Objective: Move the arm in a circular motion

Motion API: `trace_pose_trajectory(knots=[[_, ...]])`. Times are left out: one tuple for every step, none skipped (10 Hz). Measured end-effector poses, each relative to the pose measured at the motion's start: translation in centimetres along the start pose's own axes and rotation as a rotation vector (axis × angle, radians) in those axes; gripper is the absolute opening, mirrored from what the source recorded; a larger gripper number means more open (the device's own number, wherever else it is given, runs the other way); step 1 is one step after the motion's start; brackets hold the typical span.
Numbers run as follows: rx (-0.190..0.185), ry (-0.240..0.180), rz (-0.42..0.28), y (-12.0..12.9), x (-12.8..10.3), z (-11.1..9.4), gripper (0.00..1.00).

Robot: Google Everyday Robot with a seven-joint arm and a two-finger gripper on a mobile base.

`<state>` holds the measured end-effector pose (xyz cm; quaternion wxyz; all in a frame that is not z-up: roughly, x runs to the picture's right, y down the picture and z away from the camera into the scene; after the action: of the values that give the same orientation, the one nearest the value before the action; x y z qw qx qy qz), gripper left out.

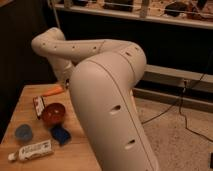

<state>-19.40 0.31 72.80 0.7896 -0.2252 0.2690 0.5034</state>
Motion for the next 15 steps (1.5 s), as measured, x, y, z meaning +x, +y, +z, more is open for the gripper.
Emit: trace_pose_trajectory(knots=[[0.014,-0.015,-0.065,1.8,1.6,-0.2,0.65],[0.01,-0.028,-0.142,4.2,4.5,0.1,0.65],[-0.001,-0.034,-0.169,5.0,6.3,0.4,0.65],[-0.023,-0.027,-0.188,5.9,8.4,1.1,0.65],[-0.057,-0.016,-0.212,6.5,11.7,2.2,0.65],[-0.073,-0.012,-0.217,6.6,13.2,2.7,0.65],[-0.097,-0.003,-0.215,6.2,15.4,3.6,0.65],[-0.118,0.007,-0.198,5.3,17.2,4.5,0.65],[-0.144,0.021,-0.166,4.0,19.2,5.6,0.65],[-0.166,0.031,-0.125,2.3,20.9,6.6,0.65],[-0.182,0.033,-0.089,1.0,21.8,7.2,0.65],[-0.205,0.039,-0.003,-2.2,23.6,8.4,0.65],[-0.219,0.034,0.056,-4.4,24.7,9.0,0.65],[-0.221,0.034,0.106,-6.4,25.5,9.5,0.65],[-0.222,0.031,0.203,-10.4,26.7,10.5,0.65]])
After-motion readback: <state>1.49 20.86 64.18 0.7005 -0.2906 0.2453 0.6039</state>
